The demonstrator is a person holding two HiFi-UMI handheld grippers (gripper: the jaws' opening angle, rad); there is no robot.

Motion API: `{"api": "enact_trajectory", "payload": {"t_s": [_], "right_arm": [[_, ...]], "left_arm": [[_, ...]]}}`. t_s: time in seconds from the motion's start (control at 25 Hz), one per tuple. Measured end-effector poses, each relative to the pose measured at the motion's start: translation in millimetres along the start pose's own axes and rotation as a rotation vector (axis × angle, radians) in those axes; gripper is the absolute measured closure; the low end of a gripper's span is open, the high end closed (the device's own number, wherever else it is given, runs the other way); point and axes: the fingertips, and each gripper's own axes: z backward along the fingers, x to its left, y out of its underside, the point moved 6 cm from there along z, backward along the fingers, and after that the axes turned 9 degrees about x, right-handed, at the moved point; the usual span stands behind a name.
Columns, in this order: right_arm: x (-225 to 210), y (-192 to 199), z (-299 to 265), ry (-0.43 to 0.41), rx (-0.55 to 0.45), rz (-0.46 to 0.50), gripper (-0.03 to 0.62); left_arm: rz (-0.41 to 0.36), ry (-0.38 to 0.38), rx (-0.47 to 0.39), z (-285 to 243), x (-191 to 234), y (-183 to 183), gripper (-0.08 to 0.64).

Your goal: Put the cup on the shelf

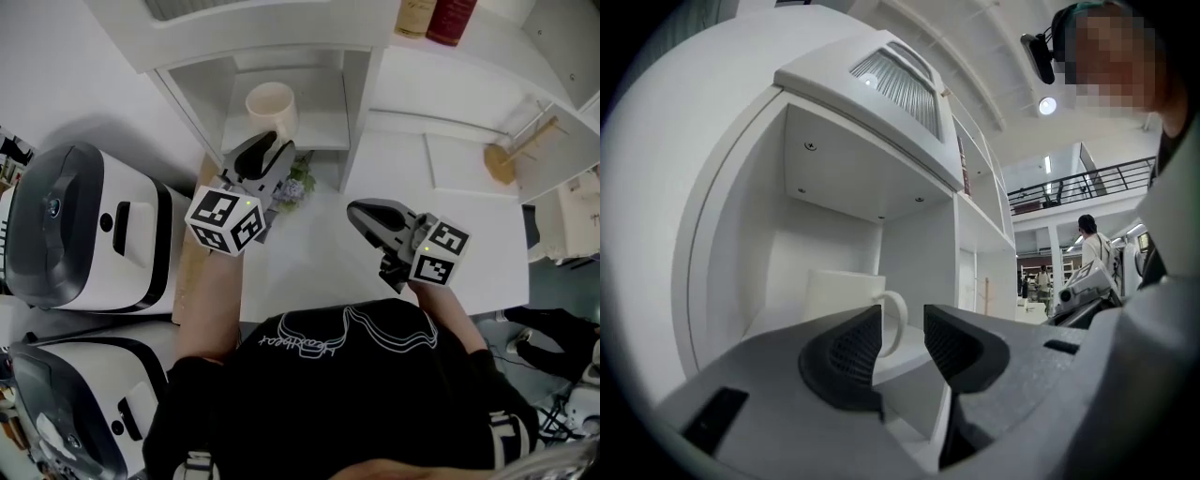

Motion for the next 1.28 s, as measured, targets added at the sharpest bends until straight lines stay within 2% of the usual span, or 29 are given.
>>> {"api": "enact_trajectory", "payload": {"t_s": [0.16,0.28,0.48,0.64,0.8,0.92,1.08,1.28], "right_arm": [[6,-3,0,-0.012,-0.001,0.016,0.586],[12,-6,0,-0.025,0.0,0.038,0.586],[21,-12,2,-0.042,-0.009,0.069,0.586],[26,-14,1,-0.058,-0.013,0.079,0.586],[33,-12,-2,-0.082,-0.011,0.083,0.586],[37,-15,-4,-0.1,-0.026,0.086,0.586],[40,-16,-5,-0.099,-0.03,0.099,0.586],[41,-13,-7,-0.103,-0.027,0.093,0.586]], "left_arm": [[0.027,0.001,0.011,19,-14,3,0.433],[0.069,0.03,0.033,33,-33,8,0.433],[0.133,0.053,0.101,52,-67,26,0.434],[0.202,0.119,0.097,68,-85,35,0.436],[0.23,0.173,0.092,85,-97,38,0.453],[0.24,0.197,0.083,90,-104,39,0.52],[0.216,0.213,0.07,91,-110,36,0.552],[0.205,0.226,0.063,92,-112,32,0.555]]}}
